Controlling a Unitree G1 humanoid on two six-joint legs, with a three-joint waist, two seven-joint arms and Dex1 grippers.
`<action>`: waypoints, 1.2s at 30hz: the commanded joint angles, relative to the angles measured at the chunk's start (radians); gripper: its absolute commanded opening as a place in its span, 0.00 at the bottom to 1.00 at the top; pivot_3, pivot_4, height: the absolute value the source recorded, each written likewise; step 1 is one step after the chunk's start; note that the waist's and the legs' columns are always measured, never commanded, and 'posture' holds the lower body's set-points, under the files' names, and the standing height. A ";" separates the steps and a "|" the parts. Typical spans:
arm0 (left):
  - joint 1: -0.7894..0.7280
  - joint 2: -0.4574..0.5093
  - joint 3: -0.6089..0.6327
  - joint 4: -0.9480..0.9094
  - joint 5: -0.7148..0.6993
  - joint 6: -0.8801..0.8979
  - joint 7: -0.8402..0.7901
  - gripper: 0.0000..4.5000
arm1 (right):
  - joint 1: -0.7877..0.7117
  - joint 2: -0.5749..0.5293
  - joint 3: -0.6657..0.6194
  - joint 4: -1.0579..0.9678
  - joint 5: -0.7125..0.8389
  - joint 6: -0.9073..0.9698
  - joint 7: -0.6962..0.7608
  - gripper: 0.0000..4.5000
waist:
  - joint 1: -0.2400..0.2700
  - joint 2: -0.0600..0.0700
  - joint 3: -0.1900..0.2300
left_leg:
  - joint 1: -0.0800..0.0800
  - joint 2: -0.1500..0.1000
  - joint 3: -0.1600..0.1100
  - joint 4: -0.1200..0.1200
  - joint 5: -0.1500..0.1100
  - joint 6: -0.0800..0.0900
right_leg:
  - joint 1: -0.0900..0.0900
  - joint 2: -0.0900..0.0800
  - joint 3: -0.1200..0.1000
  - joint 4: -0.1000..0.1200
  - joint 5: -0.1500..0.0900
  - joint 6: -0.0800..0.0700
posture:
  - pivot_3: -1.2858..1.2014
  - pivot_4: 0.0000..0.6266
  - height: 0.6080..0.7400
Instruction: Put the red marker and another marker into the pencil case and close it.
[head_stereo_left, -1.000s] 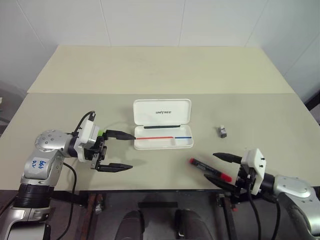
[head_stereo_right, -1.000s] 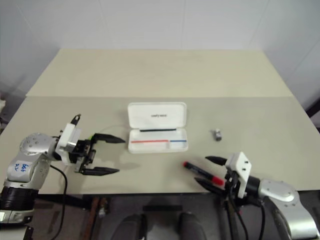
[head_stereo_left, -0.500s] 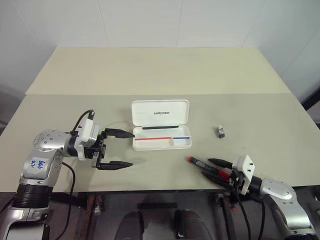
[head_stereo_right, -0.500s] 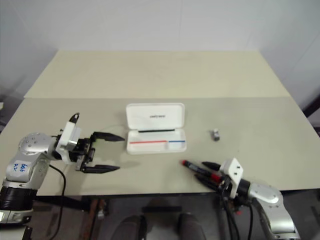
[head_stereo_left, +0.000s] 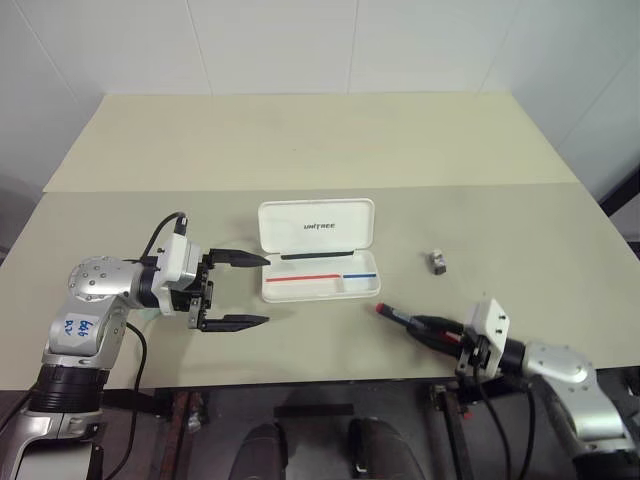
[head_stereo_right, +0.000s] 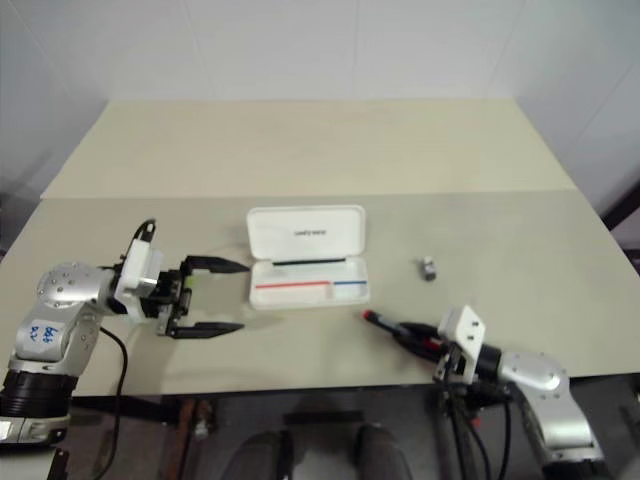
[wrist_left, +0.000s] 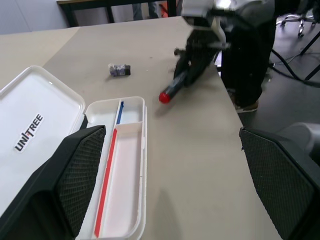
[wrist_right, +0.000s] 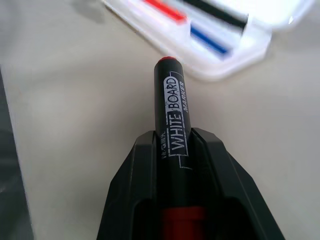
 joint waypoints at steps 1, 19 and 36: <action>0.009 0.005 0.045 0.009 0.002 -0.040 0.013 1.00 | -0.078 -0.037 -0.014 -0.018 0.025 -0.005 0.057 0.14 | 0.002 0.000 0.000 | 0.000 0.000 0.001 0.000 0.000 0.000 | 0.000 0.000 0.000 0.000 0.000 0.000 | 0.52 0.24 1.00; 0.071 0.014 0.117 0.031 0.031 -0.075 0.124 1.00 | -0.602 0.139 0.227 0.337 -0.067 -0.060 0.291 0.14 | -0.022 0.000 0.001 | -0.002 0.001 0.004 -0.001 -0.001 0.000 | -0.003 -0.004 0.000 0.000 0.002 0.003 | 0.52 0.24 1.00; 0.083 -0.022 0.092 -0.030 0.037 -0.052 0.206 1.00 | -0.918 0.373 0.268 0.909 -0.257 -0.350 0.295 0.14 | -0.030 0.001 0.001 | -0.002 0.003 0.005 -0.003 -0.002 -0.002 | -0.004 -0.005 0.000 0.000 0.002 0.003 | 0.52 0.24 1.00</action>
